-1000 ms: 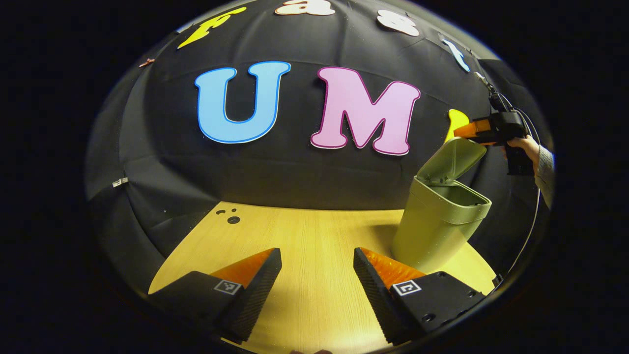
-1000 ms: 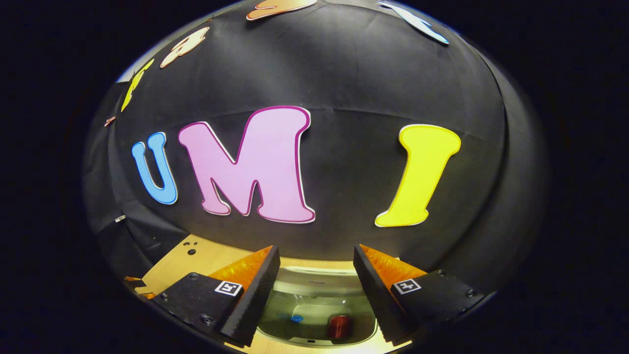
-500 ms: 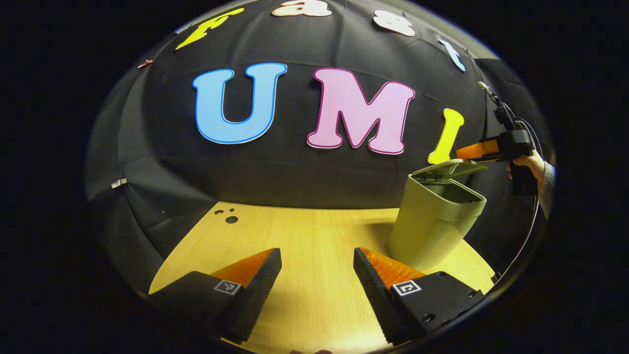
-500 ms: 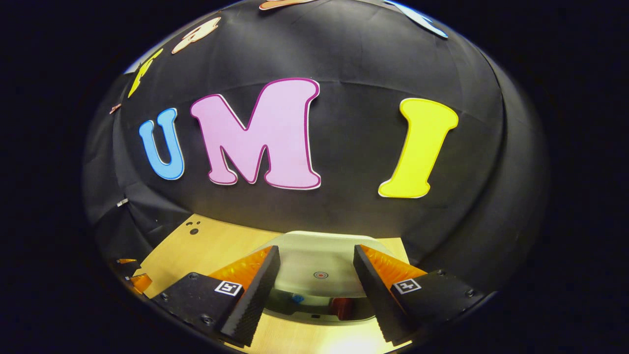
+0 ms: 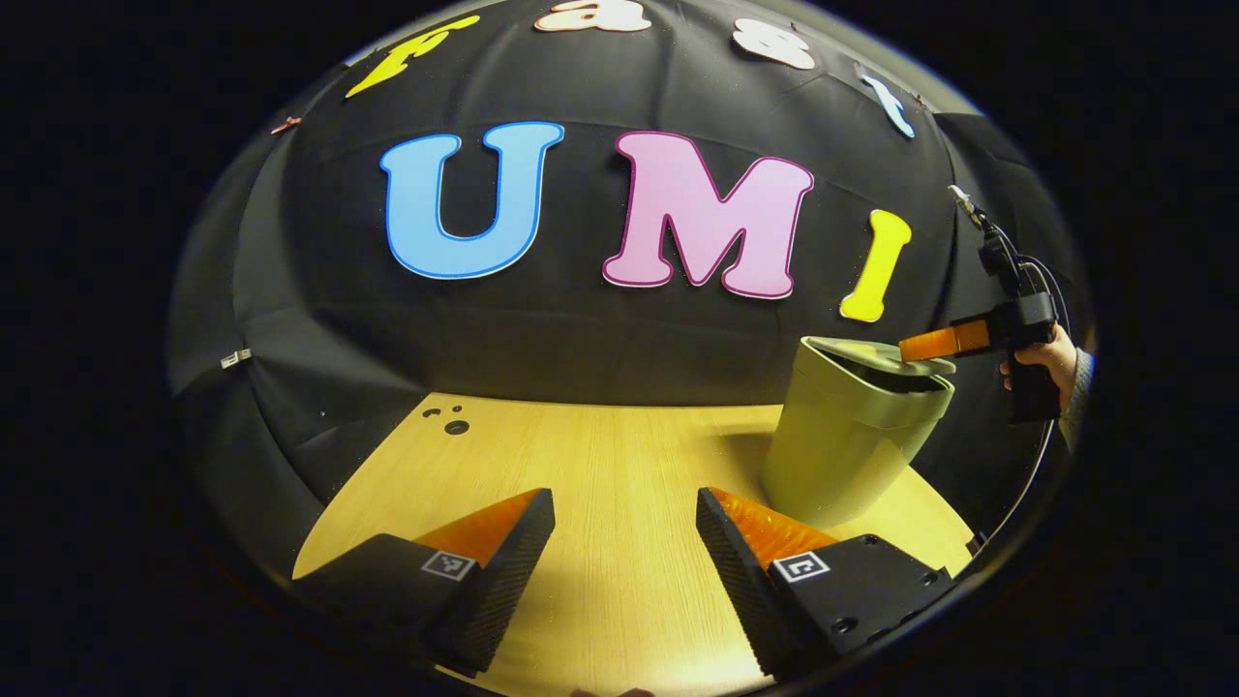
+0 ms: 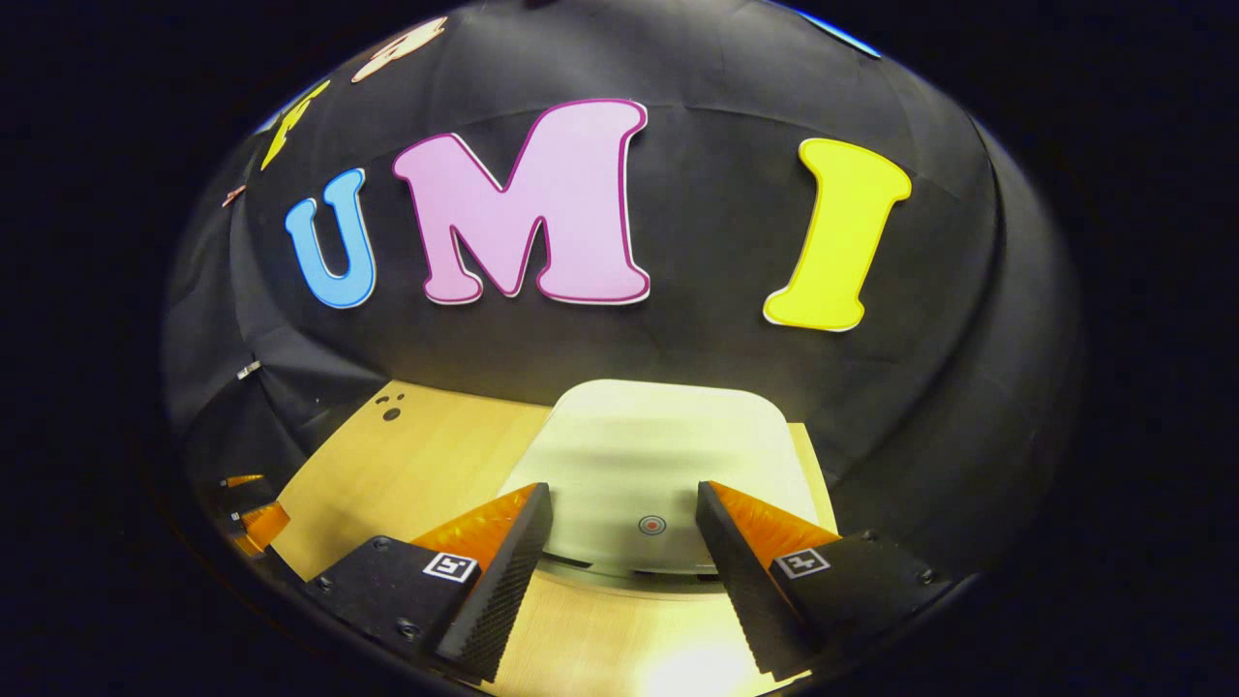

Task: Press the lid of the desktop garbage bin to open it, pick up the crumpled paper on the desktop and throw it into the bin, then pick up the pop can on the desktop and drop it into the bin, and finally close the garbage bin lid.

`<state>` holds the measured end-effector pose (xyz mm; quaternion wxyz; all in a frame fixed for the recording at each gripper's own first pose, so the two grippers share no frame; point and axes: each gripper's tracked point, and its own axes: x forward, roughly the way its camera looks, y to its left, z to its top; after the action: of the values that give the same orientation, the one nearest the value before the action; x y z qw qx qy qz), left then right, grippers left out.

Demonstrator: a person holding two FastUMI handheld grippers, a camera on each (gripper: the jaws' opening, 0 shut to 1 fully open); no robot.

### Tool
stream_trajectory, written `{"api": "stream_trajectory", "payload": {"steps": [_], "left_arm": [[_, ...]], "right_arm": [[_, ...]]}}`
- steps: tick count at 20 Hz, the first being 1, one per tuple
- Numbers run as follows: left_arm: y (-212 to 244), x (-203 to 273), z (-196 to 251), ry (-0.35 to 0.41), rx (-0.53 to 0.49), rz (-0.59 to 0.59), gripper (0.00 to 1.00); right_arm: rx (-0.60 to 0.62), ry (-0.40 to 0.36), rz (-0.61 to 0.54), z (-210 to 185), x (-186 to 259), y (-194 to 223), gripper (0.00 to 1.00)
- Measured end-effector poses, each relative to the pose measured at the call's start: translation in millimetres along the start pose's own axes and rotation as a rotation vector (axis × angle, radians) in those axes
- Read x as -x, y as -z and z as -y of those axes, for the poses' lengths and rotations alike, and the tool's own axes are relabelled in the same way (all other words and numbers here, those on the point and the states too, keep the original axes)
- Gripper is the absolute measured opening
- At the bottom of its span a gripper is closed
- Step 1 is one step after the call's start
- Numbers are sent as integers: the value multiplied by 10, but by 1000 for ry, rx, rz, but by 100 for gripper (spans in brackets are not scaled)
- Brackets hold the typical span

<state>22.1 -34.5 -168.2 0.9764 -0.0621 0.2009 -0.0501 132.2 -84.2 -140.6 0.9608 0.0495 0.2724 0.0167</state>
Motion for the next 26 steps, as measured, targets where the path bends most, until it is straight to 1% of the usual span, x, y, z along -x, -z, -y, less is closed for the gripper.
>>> {"api": "stream_trajectory", "payload": {"steps": [3, 5, 6, 7, 10, 15, 16, 18, 23, 26], "left_arm": [[13, 25, 15, 0, -2, -1, 96], [17, 39, 20, 1, 0, -2, 96], [15, 31, 31, 1, 0, -3, 99], [18, 33, 38, 1, -1, -4, 96], [29, 32, 90, 8, 2, -3, 96], [6, 52, 112, 8, 1, 4, 96], [15, 57, 100, 4, 2, 6, 96], [16, 67, 72, -4, 10, 6, 96], [2, 87, 42, -9, 21, 8, 96], [18, 95, 43, -8, 22, 5, 95]], "right_arm": [[-4, -6, -33, 2, -12, 152, 95], [-2, -10, -25, 6, -32, 151, 96], [-1, -14, -24, 1, -14, 139, 95], [1, -19, -31, 1, -11, 148, 95], [-1, -34, -60, 4, -31, 196, 96], [18, -39, -48, -4, 12, 195, 96], [20, -41, -66, -9, 22, 266, 96], [85, -40, -59, -22, 20, 314, 97], [26, -42, -29, -24, 70, 213, 95], [28, -52, 5, -59, 119, 154, 95]]}}
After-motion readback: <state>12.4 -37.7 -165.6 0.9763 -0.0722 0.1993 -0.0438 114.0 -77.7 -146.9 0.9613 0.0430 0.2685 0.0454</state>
